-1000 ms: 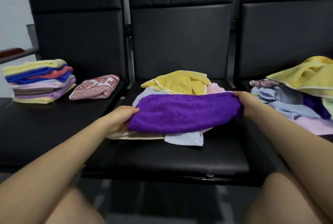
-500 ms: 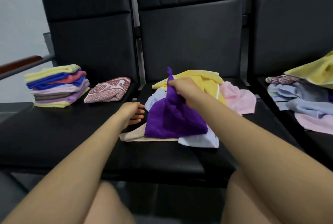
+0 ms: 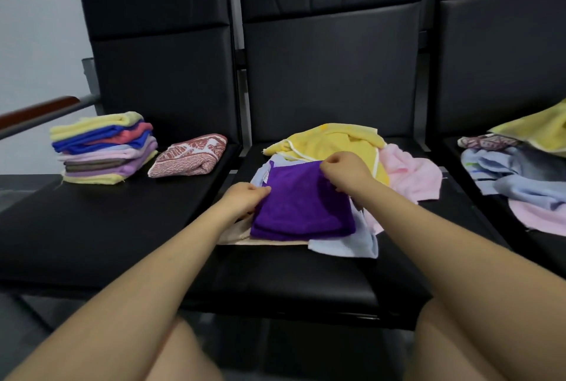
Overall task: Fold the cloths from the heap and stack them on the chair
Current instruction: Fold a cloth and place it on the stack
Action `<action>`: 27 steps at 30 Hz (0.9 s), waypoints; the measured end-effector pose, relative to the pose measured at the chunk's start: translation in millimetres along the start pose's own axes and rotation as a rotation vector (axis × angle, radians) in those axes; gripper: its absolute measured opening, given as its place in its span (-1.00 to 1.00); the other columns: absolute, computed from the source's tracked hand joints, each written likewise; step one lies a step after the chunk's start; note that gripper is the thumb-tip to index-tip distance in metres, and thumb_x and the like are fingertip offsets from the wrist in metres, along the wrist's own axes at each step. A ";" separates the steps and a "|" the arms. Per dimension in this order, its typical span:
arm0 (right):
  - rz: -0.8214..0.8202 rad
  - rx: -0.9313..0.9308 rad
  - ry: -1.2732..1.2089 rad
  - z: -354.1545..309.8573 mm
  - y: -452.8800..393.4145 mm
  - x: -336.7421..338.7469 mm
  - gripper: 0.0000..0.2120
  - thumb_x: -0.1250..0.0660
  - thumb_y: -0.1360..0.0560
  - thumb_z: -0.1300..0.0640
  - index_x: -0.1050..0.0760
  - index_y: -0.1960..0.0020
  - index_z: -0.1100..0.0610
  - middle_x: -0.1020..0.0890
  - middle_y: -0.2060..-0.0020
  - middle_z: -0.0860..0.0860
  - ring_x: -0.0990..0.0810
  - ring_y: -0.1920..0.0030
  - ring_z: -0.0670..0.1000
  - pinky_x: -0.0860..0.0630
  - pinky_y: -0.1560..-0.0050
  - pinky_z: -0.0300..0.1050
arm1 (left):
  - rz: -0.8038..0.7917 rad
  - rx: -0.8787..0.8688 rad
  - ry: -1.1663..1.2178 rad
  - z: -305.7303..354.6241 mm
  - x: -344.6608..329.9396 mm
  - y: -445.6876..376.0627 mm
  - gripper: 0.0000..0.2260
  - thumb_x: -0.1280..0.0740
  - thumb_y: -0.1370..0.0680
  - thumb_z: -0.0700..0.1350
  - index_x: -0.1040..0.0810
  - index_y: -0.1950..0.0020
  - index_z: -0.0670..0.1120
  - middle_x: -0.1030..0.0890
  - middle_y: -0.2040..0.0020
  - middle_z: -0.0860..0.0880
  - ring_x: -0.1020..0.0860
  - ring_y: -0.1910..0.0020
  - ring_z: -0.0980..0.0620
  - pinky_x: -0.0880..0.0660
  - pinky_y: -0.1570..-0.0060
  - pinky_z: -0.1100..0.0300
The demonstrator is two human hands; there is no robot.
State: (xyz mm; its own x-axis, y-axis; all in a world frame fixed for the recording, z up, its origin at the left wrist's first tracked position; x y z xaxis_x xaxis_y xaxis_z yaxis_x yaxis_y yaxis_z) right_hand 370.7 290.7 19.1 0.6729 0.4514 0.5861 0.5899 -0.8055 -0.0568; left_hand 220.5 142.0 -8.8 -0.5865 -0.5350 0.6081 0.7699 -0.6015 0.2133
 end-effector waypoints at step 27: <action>-0.419 -0.332 -0.344 24.0 5.4 7.9 -0.55 -0.47 -0.45 -0.01 -0.44 -0.24 0.14 -0.59 -0.15 0.08 -0.60 -0.09 0.05 -0.53 0.28 -0.17 | -0.115 -0.003 0.239 -7.2 1.9 -0.6 -0.80 -0.31 -0.58 -0.02 -0.49 0.19 -0.07 -0.46 0.35 0.01 -0.41 0.46 0.12 -0.33 0.47 0.32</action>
State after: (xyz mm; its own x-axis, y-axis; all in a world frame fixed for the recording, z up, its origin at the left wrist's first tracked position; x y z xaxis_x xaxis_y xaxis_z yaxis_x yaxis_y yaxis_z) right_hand 390.0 299.1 4.0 0.5524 0.8073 0.2079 0.7013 -0.5848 0.4075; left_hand 217.1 137.1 -13.3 -0.7129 -0.5879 0.3822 0.6944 -0.6679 0.2679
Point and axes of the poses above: each hand's wrist, its own y-axis away from the middle knuckle, its own x-axis out of the back of the hand, z = x × y, the point moved 2 cm from there along -y, towards the middle knuckle
